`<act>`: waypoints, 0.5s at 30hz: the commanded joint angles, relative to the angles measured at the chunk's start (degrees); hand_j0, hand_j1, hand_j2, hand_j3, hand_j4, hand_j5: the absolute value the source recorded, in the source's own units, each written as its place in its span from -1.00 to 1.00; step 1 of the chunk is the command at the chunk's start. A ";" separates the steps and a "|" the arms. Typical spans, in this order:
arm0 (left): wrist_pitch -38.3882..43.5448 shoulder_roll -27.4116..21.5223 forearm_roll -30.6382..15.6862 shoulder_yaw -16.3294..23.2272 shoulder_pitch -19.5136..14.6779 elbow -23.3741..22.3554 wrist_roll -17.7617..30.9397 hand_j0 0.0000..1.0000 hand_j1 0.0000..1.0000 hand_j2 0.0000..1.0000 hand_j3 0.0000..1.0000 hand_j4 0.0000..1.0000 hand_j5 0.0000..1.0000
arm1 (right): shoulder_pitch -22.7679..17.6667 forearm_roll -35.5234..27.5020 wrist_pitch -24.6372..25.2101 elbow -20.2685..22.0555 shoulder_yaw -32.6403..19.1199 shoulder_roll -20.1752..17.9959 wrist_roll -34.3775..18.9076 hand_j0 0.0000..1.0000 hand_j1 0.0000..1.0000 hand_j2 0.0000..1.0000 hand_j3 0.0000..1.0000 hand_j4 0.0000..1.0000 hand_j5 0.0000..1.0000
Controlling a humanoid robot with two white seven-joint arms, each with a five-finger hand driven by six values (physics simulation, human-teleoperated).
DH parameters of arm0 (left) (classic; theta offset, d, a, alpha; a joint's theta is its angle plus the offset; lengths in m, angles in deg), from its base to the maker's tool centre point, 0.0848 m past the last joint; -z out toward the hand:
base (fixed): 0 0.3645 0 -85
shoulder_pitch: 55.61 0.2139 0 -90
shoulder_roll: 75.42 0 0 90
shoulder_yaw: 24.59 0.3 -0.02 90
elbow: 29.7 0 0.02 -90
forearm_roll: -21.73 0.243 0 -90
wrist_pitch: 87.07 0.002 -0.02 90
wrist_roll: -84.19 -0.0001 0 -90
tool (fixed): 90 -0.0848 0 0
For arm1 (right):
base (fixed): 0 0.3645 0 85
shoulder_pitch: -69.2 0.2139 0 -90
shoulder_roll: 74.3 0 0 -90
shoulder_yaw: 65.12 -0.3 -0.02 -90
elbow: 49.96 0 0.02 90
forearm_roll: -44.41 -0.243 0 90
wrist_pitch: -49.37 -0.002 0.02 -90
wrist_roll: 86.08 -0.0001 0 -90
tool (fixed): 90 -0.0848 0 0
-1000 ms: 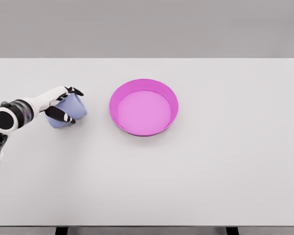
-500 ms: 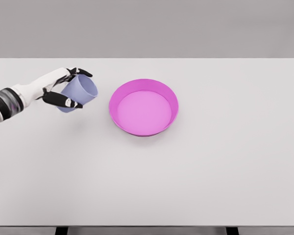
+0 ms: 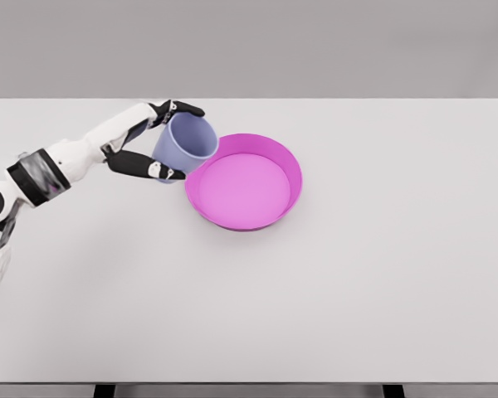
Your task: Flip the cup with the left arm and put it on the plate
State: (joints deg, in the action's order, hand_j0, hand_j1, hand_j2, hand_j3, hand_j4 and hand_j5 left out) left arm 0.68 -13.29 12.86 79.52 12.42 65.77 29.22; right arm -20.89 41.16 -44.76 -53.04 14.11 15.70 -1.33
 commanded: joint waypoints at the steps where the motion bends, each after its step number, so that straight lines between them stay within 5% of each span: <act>1: -3.37 2.47 -0.45 1.09 0.00 -2.22 -0.04 0.57 0.57 0.57 0.57 0.57 0.57 | 0.00 0.00 0.00 0.00 0.05 0.00 -0.02 1.00 1.00 1.00 1.00 1.00 1.00; 15: -11.28 11.70 2.98 1.80 0.26 -9.78 -0.04 0.55 0.55 0.55 0.55 0.55 0.55 | 0.00 0.00 0.00 0.00 0.05 0.00 -0.02 1.00 1.00 1.00 1.00 1.00 1.00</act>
State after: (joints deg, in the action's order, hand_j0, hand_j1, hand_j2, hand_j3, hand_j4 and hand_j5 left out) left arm -10.30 -2.67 15.56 81.14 12.68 56.77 29.22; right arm -20.89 41.16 -44.76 -53.04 14.09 15.70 -1.34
